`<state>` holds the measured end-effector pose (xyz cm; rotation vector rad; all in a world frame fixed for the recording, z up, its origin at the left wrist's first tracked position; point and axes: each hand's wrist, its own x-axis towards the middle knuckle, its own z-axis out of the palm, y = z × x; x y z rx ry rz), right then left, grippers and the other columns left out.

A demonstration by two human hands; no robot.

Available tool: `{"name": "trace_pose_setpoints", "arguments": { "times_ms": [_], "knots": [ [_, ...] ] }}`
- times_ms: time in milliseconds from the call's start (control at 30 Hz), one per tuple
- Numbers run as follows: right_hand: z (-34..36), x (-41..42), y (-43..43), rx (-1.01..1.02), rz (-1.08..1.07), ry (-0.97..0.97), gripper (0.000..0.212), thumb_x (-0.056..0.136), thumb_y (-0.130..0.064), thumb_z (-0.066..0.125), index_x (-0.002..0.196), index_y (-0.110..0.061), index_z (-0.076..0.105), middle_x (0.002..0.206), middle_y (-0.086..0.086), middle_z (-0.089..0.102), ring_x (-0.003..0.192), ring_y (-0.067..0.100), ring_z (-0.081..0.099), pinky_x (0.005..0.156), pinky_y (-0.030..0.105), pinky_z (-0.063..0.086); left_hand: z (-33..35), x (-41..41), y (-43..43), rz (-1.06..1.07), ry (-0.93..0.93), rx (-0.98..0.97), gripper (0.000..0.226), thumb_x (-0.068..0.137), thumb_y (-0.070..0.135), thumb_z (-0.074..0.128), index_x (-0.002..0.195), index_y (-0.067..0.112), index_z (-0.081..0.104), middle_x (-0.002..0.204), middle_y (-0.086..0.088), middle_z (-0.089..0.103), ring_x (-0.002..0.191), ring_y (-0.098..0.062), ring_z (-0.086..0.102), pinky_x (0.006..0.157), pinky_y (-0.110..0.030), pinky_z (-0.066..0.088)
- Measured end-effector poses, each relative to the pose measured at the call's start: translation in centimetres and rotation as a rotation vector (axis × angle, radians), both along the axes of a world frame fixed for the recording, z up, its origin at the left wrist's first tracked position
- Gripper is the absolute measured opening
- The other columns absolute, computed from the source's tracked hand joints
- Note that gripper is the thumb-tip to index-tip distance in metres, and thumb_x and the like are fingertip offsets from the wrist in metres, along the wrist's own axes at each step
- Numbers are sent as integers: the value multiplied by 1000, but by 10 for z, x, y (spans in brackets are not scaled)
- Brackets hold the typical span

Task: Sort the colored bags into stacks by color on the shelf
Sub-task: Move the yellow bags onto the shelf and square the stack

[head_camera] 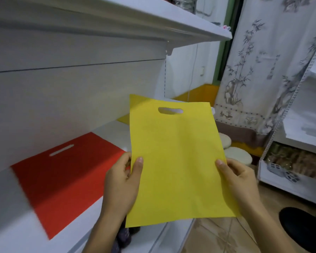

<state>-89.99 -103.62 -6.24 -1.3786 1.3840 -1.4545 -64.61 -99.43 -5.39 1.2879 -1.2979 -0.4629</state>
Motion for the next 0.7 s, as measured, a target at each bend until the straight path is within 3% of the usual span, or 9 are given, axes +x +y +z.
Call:
{"name": "trace_pose_setpoints", "arguments": {
  "times_ms": [67, 167, 233, 300, 367, 433, 500, 600, 700],
  "knots": [
    [3, 0, -39, -17, 60, 17, 15, 92, -20, 61, 82, -15, 71, 72, 2, 71, 63, 15, 64, 54, 22, 50, 1, -2, -20, 56, 14, -3, 14, 94, 33, 58, 85, 24, 64, 66, -2, 63, 56, -27, 51, 50, -33, 37],
    [10, 1, -100, -37, 174, 3, 14, 92, -18, 61, 84, -13, 72, 76, 7, 73, 65, 18, 67, 59, 33, 53, 2, -7, -49, 136, 69, -12, 26, 83, 51, 56, 97, 31, 65, 80, -6, 68, 74, -43, 59, 64, -52, 52],
    [14, 1, -145, -35, 266, -8, 15, 92, -21, 62, 88, -10, 72, 76, 9, 73, 69, 25, 69, 64, 41, 54, 3, -15, -71, 226, 113, -20, 14, 88, 41, 59, 96, 32, 66, 82, -8, 69, 76, -45, 59, 67, -56, 51],
    [21, -2, -189, -52, 364, 5, 36, 86, -39, 67, 87, -3, 68, 68, 14, 66, 61, 27, 61, 60, 38, 48, 5, -26, -96, 330, 135, -12, 11, 94, 22, 60, 93, 30, 66, 82, -1, 71, 77, -41, 62, 68, -53, 52],
    [27, -5, -233, -75, 451, 39, 58, 77, -53, 70, 84, 4, 62, 66, 27, 51, 60, 19, 47, 59, 33, 39, 6, -35, -119, 409, 96, 20, 14, 93, 17, 60, 95, 30, 64, 87, 13, 71, 79, -34, 64, 72, -51, 52],
    [33, -8, -271, -43, 529, 47, 34, 86, -33, 69, 83, 0, 66, 79, 33, 58, 62, 18, 51, 59, 32, 43, 7, -43, -141, 492, 33, 78, 20, 91, 19, 63, 101, 35, 60, 90, 23, 68, 79, -32, 64, 72, -50, 53],
    [38, -11, -306, -18, 564, 69, 15, 91, -19, 63, 81, -12, 71, 74, 10, 70, 62, 16, 62, 57, 23, 49, 6, -49, -160, 556, 7, 128, 28, 89, 20, 64, 113, 33, 55, 90, 16, 66, 71, -27, 63, 67, -45, 53],
    [40, -8, -360, -23, 626, 143, 15, 92, -17, 63, 82, -12, 72, 71, 0, 72, 62, 14, 64, 59, 27, 49, 7, -59, -189, 653, -71, 178, 43, 87, 20, 67, 122, 34, 45, 95, 10, 60, 56, -10, 52, 56, -22, 43],
    [37, 11, -418, -15, 670, 314, 20, 90, -20, 65, 79, -5, 69, 71, 11, 64, 66, 26, 57, 62, 33, 44, 8, -59, -224, 703, -239, 265, 30, 87, 21, 67, 117, 26, 61, 104, 7, 65, 52, -3, 52, 53, -12, 36]
  ]
}}
